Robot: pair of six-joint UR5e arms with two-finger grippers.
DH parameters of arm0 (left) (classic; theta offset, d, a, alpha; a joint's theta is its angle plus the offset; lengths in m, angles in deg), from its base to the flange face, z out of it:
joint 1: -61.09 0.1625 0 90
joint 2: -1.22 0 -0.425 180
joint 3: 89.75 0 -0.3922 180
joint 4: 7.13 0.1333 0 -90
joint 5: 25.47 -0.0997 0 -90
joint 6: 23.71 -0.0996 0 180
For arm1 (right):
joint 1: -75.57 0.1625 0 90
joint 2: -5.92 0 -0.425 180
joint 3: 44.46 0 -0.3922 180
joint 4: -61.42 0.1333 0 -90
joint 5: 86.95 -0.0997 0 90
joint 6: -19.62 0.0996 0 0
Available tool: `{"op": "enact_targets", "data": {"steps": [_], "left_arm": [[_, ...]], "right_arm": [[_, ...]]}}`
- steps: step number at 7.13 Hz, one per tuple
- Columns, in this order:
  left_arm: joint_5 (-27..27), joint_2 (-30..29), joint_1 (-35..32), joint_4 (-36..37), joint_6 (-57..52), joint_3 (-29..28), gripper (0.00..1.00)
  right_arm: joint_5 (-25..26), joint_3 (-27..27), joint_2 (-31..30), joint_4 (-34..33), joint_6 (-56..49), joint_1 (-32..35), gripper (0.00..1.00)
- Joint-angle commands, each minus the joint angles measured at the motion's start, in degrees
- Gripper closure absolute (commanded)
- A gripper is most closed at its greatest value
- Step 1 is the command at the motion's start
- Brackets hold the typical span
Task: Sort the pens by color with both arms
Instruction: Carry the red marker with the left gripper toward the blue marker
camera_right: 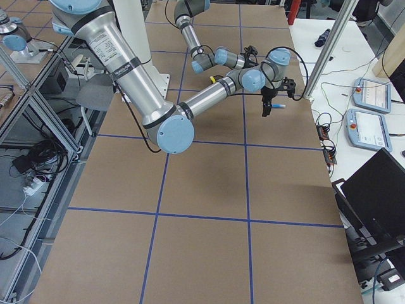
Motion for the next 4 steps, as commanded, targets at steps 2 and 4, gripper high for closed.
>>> {"op": "enact_targets", "data": {"steps": [2, 4], "left_arm": [[0.59, -1.15, 0.02, -2.81, 2.11, -4.89, 1.0], [2.52, -2.38, 0.02, -4.04, 5.64, -4.98, 1.0]], "right_arm": [[-0.03, 0.05, -0.03, 0.0, 0.05, -0.09, 0.0], [-0.03, 0.05, -0.03, 0.0, -0.04, -0.09, 0.0]]}}
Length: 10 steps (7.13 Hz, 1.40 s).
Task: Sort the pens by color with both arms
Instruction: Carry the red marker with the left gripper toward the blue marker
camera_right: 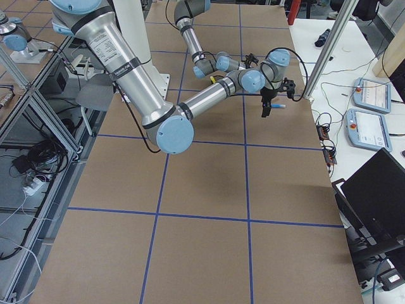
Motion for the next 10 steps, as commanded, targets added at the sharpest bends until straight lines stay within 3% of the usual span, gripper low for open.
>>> {"op": "enact_targets", "data": {"steps": [1, 2, 3, 4, 7, 10], "left_arm": [[1.72, -0.72, 0.0, -2.0, 1.77, -0.89, 1.0], [1.82, -0.72, 0.0, -2.97, 1.77, -1.68, 0.98], [1.91, -0.63, 0.0, -2.97, 1.77, -1.86, 0.14], [1.91, -0.72, 0.0, -2.89, 1.69, -1.52, 0.0], [10.24, -0.9, -1.31, 1.49, -9.79, 9.62, 0.0], [30.04, 4.54, -9.28, 16.39, -12.62, 23.32, 0.0]], "right_arm": [[0.0, 0.01, 0.05, 0.0, 0.06, -0.1, 0.0], [0.09, 0.01, 0.22, 0.09, 0.15, -0.1, 0.0], [0.09, 0.01, 0.22, 0.78, 0.59, -0.37, 0.0], [0.09, -0.08, 0.22, 0.79, 0.68, -0.37, 0.0], [-1.66, -0.69, 0.49, 0.79, 0.86, -0.28, 0.0], [-2.55, -3.06, 0.75, 0.44, 1.21, -0.46, 0.0]]}}
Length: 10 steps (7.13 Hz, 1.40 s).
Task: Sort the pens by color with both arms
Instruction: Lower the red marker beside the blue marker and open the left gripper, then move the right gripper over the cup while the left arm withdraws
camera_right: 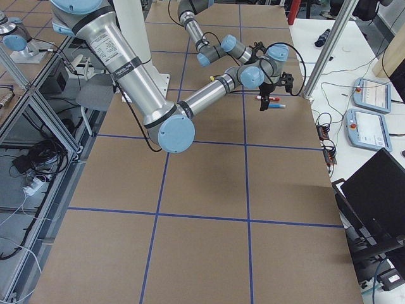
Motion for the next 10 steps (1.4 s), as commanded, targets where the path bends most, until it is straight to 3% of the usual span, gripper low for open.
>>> {"op": "enact_targets", "data": {"steps": [1, 2, 3, 4, 5, 6, 7, 8, 9, 10], "left_arm": [[14.88, 5.07, -6.56, 8.12, -4.78, 8.79, 0.0], [26.25, 8.58, -11.38, 10.83, -6.46, 11.95, 0.0], [41.94, 10.71, -17.25, 16.6, -8.91, 14.33, 0.0], [49.84, 14.64, -21.32, 18.31, -12.24, 18.97, 0.0], [53.84, 18.16, -23.44, 18.42, -13.67, 21.62, 0.0], [57.27, 19.59, -25.12, 18.33, -15.16, 21.74, 0.0], [58.52, 20.21, -25.83, 18.25, -15.61, 21.74, 0.0], [58.71, 20.22, -25.84, 18.24, -15.88, 21.65, 0.0], [58.71, 20.31, -25.84, 18.16, -15.88, 21.65, 0.0], [58.71, 20.31, -25.84, 18.16, -15.79, 21.74, 0.0]], "right_arm": [[-0.33, -2.09, 0.36, -0.74, 0.11, -0.3, 0.0], [-0.59, -2.45, 0.8, -0.83, 1.16, -1.18, 0.0], [-0.07, -4.28, 0.81, -0.74, 3.52, -3.19, 0.0], [1.59, -6.56, 0.81, -0.74, 3.8, -5.03, 0.0], [5.0, -8.32, 0.98, -0.91, 3.72, -8.44, 0.0], [5.46, -8.34, 2.81, -3.26, 3.8, -11.44, 0.0], [5.47, -8.34, 5.52, -9.99, 3.81, -13.9, 0.0], [3.47, -8.34, 6.33, -12.49, 7.02, -15.06, 0.0], [0.05, -8.17, 6.17, -11.04, 14.63, -15.51, 0.0], [-0.07, -7.38, 5.56, -5.28, 18.97, -17.08, 0.0]]}}
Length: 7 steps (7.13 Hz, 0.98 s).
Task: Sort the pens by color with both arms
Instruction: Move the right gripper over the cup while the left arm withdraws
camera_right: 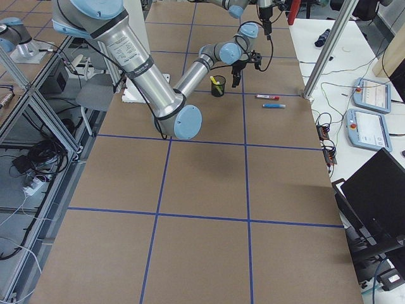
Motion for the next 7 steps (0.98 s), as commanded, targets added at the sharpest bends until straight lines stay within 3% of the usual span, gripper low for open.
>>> {"op": "enact_targets", "data": {"steps": [1, 2, 3, 7], "left_arm": [[0.13, 0.08, -0.06, -0.21, -0.01, 0.07, 0.0], [0.13, -0.01, -0.06, -0.21, -0.01, 0.07, 0.0], [0.13, 0.08, 0.03, -0.3, -0.01, 0.07, 0.0], [0.05, -0.01, 0.12, -0.21, -0.01, 0.16, 0.0]], "right_arm": [[-1.19, 2.32, -1.18, 10.89, 13.73, -3.57, 0.01], [-1.01, 3.47, -2.84, 17.74, 15.98, -4.81, 0.01], [-1.01, 3.83, -3.21, 19.72, 17.3, -5.43, 0.01], [-0.92, 3.92, -3.56, 19.83, 20.04, -5.79, 0.05]]}}
